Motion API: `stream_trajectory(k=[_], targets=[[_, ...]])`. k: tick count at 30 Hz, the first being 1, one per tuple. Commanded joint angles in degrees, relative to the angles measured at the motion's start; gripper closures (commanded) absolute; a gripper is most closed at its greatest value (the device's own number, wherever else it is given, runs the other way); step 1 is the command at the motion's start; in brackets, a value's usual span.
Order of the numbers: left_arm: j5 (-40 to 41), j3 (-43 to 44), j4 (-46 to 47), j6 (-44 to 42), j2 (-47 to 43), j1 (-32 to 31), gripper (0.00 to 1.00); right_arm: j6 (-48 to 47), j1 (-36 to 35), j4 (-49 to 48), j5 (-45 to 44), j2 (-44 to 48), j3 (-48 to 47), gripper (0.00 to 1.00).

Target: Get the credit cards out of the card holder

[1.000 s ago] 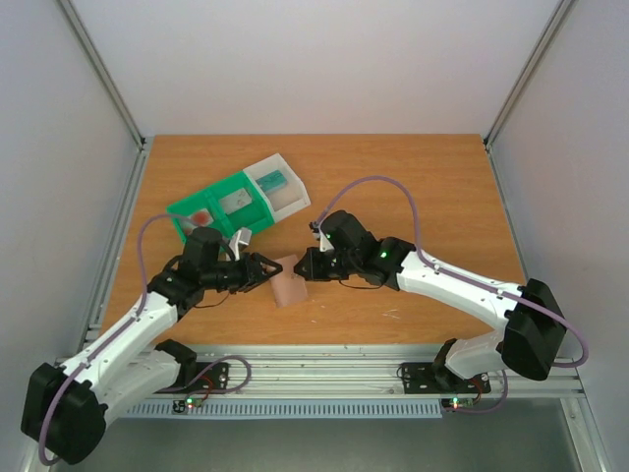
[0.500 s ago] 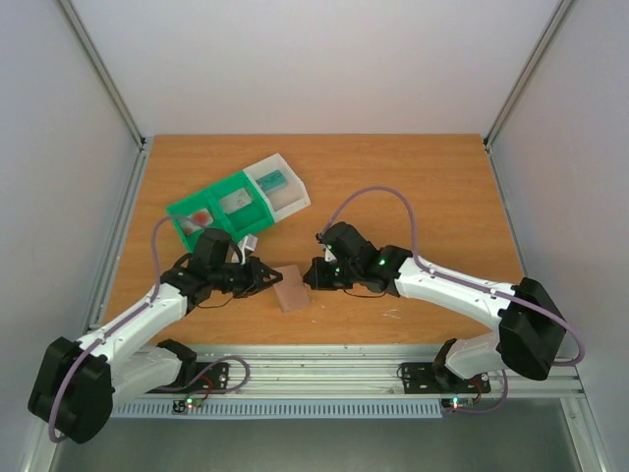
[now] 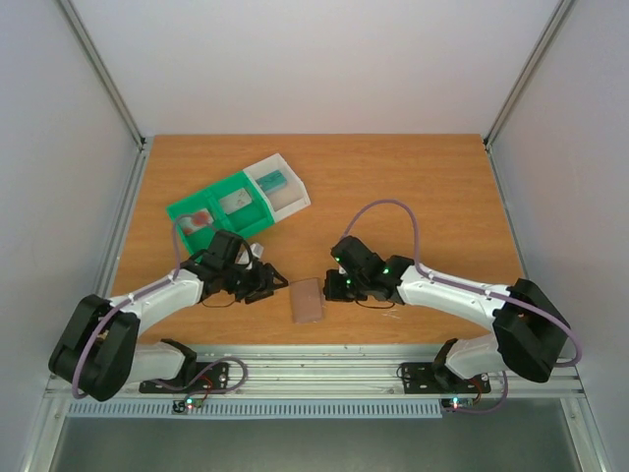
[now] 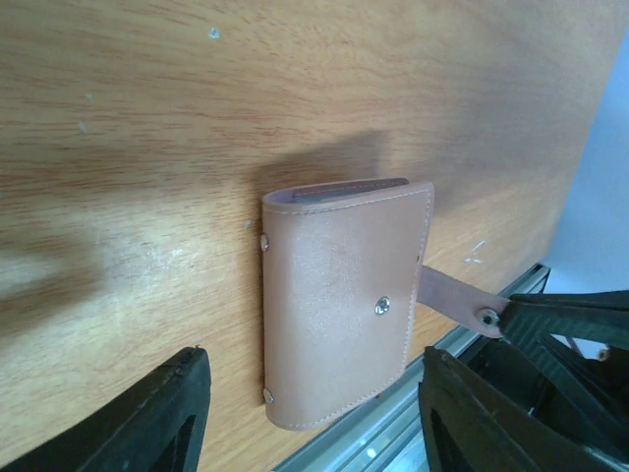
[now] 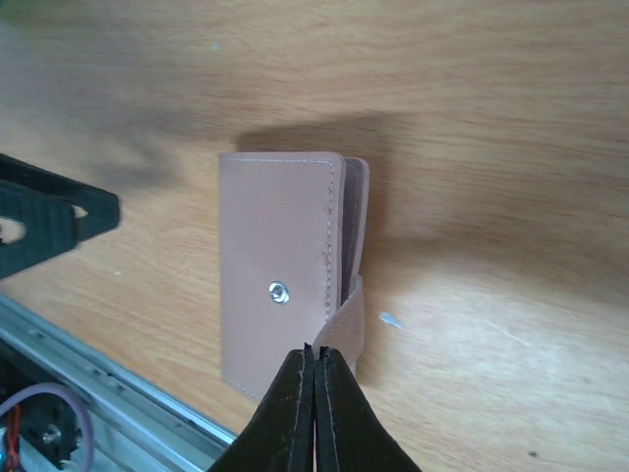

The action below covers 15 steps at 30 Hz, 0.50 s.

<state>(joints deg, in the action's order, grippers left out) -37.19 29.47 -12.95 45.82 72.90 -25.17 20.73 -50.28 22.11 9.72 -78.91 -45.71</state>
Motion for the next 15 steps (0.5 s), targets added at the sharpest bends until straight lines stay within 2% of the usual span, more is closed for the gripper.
stream_trajectory(k=[1,6,15], targets=[[-0.1,2.2,0.1,-3.2,-1.0,-0.3,0.37,0.5,0.9,1.1,-2.3,4.8,1.3,0.99],[-1.6,2.3,1.2,-3.3,-2.6,-0.5,0.27,1.7,0.9,-0.9,0.3,9.0,1.7,0.99],[-1.3,1.3,0.6,-4.5,-3.1,-0.6,0.25,5.0,0.8,-10.3,7.7,5.8,2.4,0.99]])
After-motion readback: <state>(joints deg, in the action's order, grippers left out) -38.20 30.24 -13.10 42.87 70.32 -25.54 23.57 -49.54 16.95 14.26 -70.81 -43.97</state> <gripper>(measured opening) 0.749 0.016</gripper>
